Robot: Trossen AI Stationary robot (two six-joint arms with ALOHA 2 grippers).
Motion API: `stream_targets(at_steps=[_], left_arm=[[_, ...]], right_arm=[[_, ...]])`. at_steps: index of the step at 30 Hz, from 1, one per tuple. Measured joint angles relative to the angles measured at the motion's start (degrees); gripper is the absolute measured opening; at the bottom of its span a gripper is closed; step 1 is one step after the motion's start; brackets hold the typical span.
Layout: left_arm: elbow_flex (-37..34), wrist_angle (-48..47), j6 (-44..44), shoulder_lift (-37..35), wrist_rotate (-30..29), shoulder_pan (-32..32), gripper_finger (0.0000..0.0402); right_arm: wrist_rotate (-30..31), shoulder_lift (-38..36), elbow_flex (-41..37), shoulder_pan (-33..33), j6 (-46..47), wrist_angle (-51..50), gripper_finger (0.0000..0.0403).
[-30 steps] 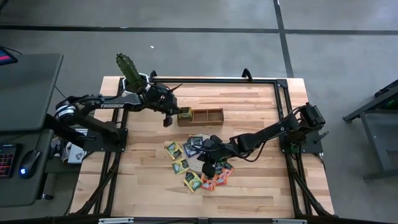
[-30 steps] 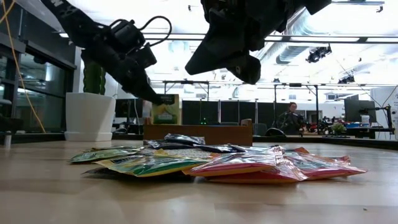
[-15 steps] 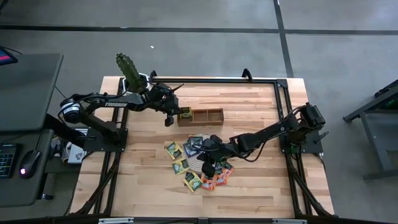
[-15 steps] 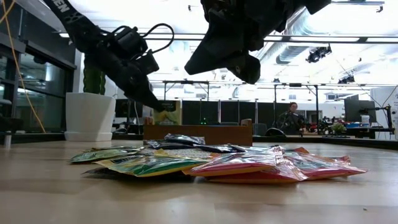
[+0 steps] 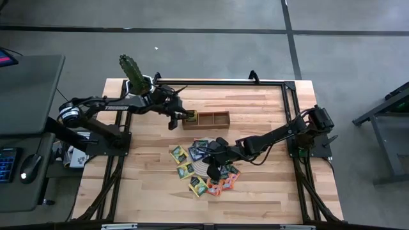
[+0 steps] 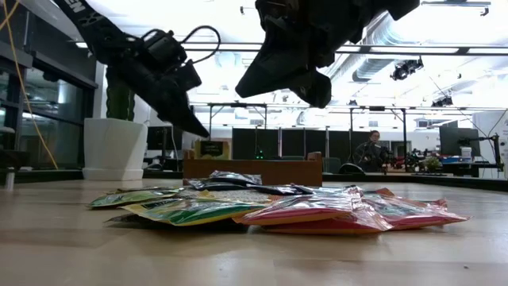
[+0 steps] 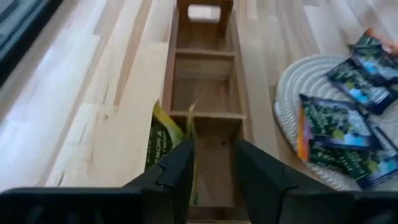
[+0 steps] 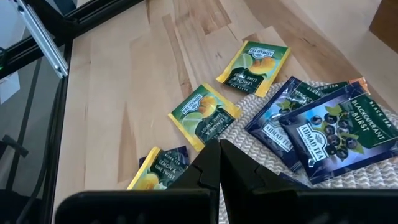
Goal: Pick & Place Tea
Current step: Put the yellow tea bag into the left section of the wooden organizer
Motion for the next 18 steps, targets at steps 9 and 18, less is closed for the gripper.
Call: stream_targets(at_steps=[9,18], left_arm=[[0.0,-11.0,0.6,-11.4,-2.3,-0.1,0.0026],[0.0,-24.0,1.7,-17.2,-3.5,-8.0,0.0002]], right_arm=[[1.9,0.0,0.0,0.0,-0.3,-0.1,0.0],[1.3,0.0,0.0,-0.9,-1.4,3.3,0.0]])
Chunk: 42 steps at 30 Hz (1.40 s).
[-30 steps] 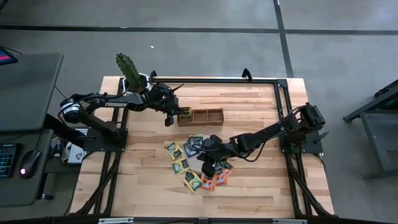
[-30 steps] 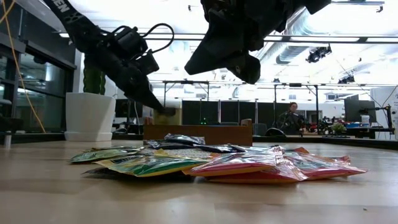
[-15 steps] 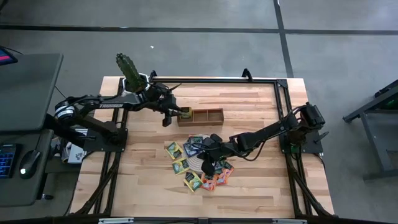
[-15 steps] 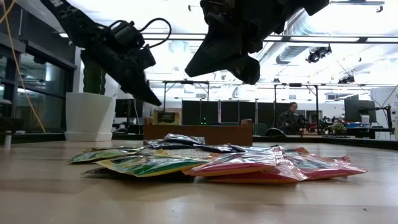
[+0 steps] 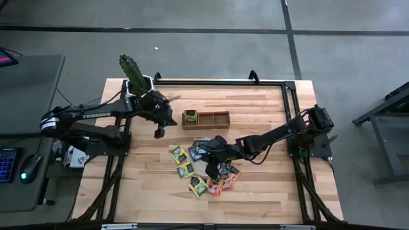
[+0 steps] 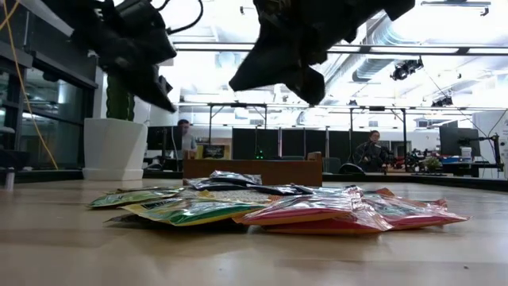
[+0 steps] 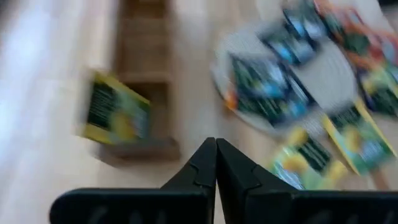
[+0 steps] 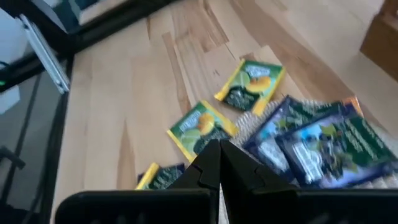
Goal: Pick & Place Tea
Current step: Put the yellow tea bag into the left section of the wooden organizer
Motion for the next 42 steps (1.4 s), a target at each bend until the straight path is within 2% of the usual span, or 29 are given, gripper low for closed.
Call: stream_targets(at_steps=[9,17,22,31,42], left_arm=[[-1.8,-2.0,-0.2,0.7,-0.8,-9.5,0.0],[-3.7,-2.5,-1.5,0.7,-1.8,-14.2,0.0],[-3.7,-2.1,-3.9,0.7,-2.7,-16.7,0.0],[-3.7,-0.2,-9.9,0.7,-8.7,-23.8,0.0],[-3.7,7.7,-16.7,7.8,-10.9,-30.9,0.0]], right_arm=[[-1.5,1.2,3.8,-2.0,-3.2,0.3,0.0],[-4.3,9.2,17.5,-2.6,-8.9,-15.0,0.0],[-7.4,13.8,23.6,-2.7,-9.6,-20.6,0.0],[-10.8,15.0,24.2,-1.9,-9.2,-22.2,0.0],[-11.1,17.7,24.2,1.6,-5.8,-18.2,0.0]])
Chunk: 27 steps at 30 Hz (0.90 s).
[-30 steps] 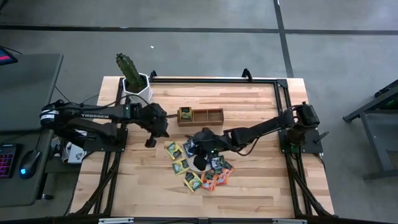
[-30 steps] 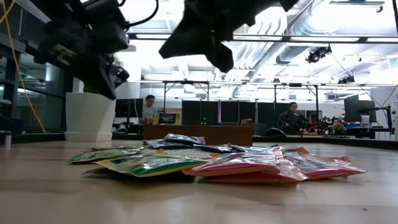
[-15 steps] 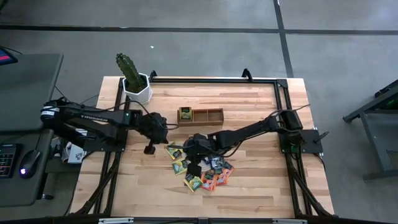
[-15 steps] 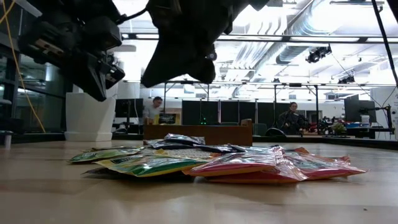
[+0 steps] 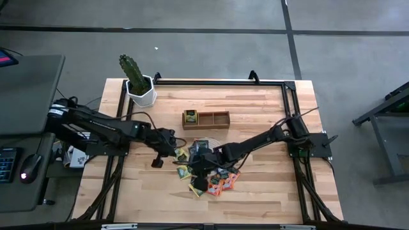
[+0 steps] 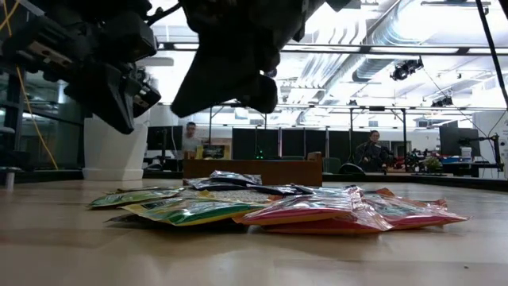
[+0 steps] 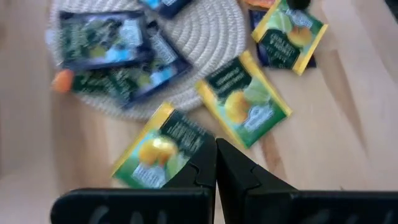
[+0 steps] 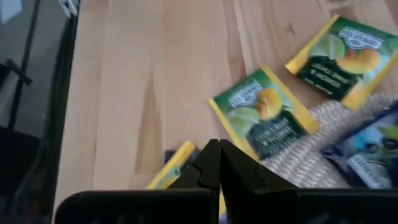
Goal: Pick & Place Tea
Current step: Put the yellow tea bag into the left section of the wooden organizer
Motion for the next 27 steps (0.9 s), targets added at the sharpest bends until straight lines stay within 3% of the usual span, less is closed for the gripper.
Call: stream_targets(at_steps=[4,11,19,27], left_arm=[[0.0,2.2,-3.6,3.1,-0.1,-2.9,0.0],[0.0,8.5,-11.1,7.2,-1.6,-9.3,0.0],[0.0,16.1,-22.2,7.4,-12.3,-17.6,0.0],[0.0,20.7,-25.2,10.6,-19.9,-21.9,0.0]], right_arm=[[0.7,0.9,0.0,1.4,1.7,1.3,0.0],[3.6,1.0,0.0,4.8,6.1,-5.9,0.0],[5.1,1.0,0.0,8.5,19.3,-6.3,0.0],[9.0,1.0,0.0,11.2,23.9,-6.5,0.0]])
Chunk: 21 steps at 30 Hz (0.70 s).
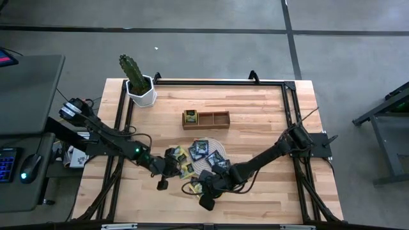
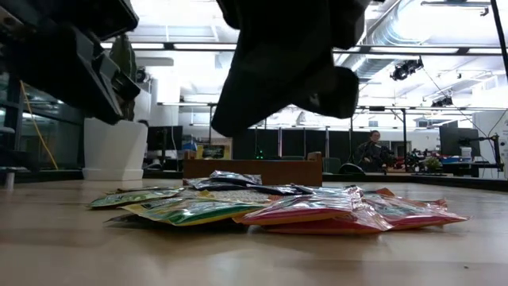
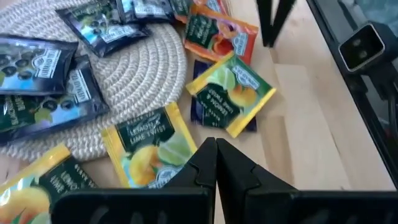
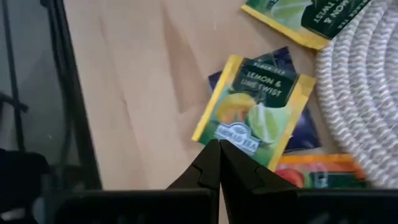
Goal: Pick & Place Tea
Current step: Put the yellow tea bag into the left section of the wooden organizer
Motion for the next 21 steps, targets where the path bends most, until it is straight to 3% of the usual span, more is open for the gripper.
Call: stream_targets(at_steps=[13,21], left_arm=[[0.0,15.2,-6.3,10.7,1.4,0.0,0.0],[0.5,16.5,-7.4,11.7,0.6,0.0,0.0]], right_arm=[[0.2,2.1,0.0,0.2,-1.5,0.8,0.0],[-0.6,3.5,-3.0,0.2,-0.8,4.3,0.0]])
